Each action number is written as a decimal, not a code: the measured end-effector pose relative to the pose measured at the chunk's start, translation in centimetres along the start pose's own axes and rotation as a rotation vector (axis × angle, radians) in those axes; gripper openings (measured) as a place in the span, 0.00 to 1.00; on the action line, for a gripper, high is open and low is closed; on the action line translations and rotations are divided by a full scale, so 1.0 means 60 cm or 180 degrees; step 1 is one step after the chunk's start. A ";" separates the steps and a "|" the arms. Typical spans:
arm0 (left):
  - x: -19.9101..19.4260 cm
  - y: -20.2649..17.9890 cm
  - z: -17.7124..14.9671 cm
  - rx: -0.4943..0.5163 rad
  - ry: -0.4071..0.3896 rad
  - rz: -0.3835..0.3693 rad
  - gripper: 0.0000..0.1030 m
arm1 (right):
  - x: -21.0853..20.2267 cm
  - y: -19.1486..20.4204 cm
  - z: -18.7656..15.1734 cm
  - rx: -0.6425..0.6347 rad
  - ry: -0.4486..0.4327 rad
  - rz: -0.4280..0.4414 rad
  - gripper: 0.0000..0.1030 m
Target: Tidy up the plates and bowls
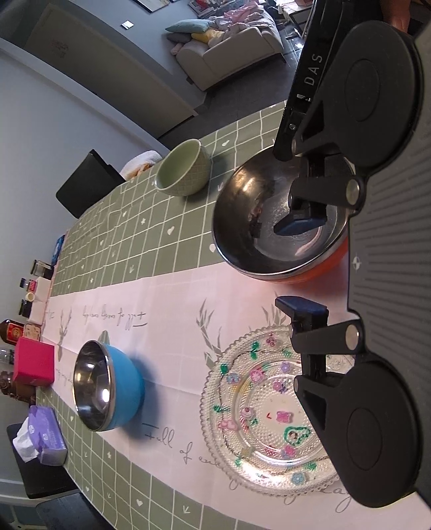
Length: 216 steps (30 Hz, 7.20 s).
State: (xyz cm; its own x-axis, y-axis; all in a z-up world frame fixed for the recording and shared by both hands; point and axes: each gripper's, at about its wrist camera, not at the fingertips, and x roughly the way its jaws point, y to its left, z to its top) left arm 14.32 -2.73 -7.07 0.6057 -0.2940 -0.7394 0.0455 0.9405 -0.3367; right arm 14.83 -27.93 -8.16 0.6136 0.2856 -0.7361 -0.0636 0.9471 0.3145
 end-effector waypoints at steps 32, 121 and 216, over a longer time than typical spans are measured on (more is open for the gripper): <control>-0.036 0.254 0.231 -0.0282 -0.0263 0.0141 0.49 | 0.126 0.248 0.168 -0.0204 0.0330 0.0735 0.62; -0.051 -0.061 0.102 0.0461 0.0856 0.0199 0.18 | -0.060 0.062 0.110 -0.0048 0.0830 0.0343 0.11; 0.193 -0.177 0.237 0.0664 0.0556 -0.0286 0.35 | 0.107 -0.139 0.198 0.1133 -0.0116 -0.0203 0.25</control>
State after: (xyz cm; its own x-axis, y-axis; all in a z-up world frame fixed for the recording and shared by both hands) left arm 32.15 -13.70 -3.80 0.4465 -0.3857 -0.8074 0.2662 0.9187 -0.2916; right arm 28.63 -35.73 -8.37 0.6355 0.2161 -0.7413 0.2498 0.8509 0.4622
